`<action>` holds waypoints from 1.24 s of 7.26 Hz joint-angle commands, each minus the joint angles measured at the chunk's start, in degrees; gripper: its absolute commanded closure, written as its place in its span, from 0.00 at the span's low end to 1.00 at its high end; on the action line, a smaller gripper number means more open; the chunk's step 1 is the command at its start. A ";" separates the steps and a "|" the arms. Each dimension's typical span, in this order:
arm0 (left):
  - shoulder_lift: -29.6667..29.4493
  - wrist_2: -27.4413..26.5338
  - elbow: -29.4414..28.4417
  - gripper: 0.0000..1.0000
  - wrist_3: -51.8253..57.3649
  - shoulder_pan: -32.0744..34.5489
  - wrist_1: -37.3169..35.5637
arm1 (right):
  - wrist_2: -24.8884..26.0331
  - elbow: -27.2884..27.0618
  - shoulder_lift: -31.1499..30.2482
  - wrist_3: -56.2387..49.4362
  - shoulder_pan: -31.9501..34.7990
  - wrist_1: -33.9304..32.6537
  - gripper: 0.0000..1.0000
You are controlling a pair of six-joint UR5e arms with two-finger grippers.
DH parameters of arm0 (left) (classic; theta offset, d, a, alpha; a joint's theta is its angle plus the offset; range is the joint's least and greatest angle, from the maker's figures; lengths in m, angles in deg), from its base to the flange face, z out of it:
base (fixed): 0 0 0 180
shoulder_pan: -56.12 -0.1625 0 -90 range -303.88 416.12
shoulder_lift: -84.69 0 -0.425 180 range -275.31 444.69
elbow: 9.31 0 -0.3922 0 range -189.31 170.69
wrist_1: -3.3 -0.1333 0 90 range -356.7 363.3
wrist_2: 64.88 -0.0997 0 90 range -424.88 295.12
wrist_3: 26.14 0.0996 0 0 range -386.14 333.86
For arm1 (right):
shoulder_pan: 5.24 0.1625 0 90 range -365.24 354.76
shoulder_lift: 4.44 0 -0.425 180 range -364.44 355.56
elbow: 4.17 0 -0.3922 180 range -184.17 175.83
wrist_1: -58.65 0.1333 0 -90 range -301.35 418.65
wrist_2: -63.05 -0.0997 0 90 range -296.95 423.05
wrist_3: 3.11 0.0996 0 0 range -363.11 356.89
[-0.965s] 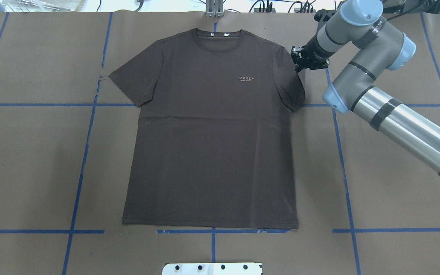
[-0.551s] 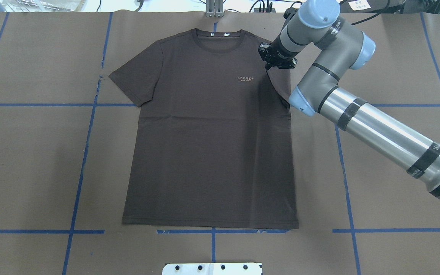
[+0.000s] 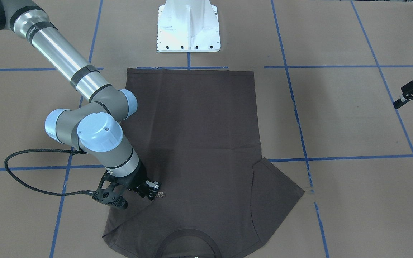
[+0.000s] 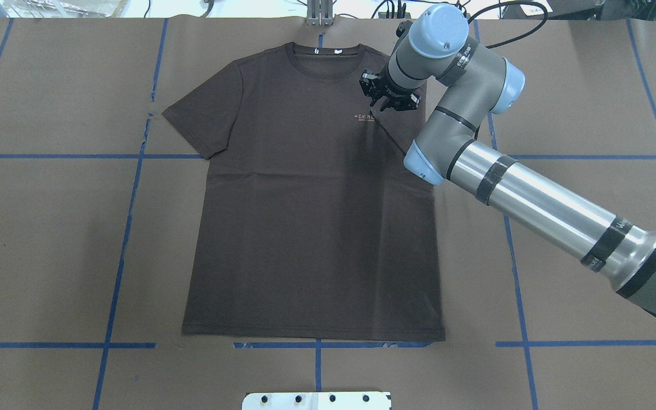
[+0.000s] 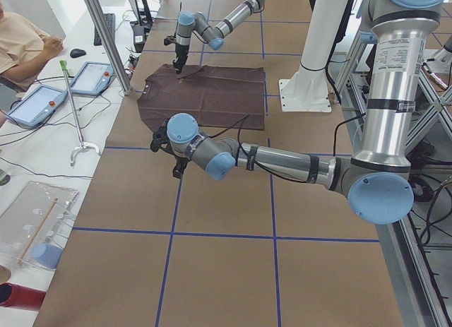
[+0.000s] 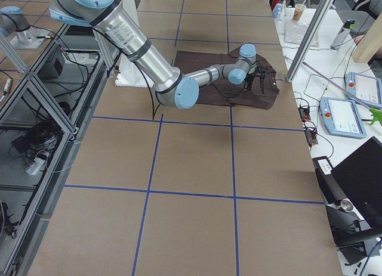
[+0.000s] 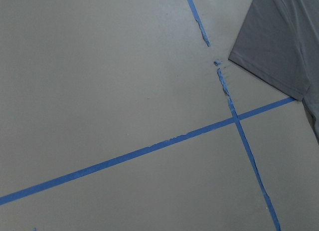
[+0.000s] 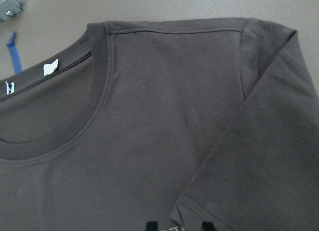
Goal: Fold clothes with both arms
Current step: 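Release and raise the right gripper away while the left arm approaches the other sleeve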
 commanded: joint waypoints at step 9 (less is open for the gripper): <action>-20.88 -16.44 -13.81 0.00 -19.20 -15.32 1.66 | -18.09 -18.45 -15.76 -12.54 15.63 -3.11 0.00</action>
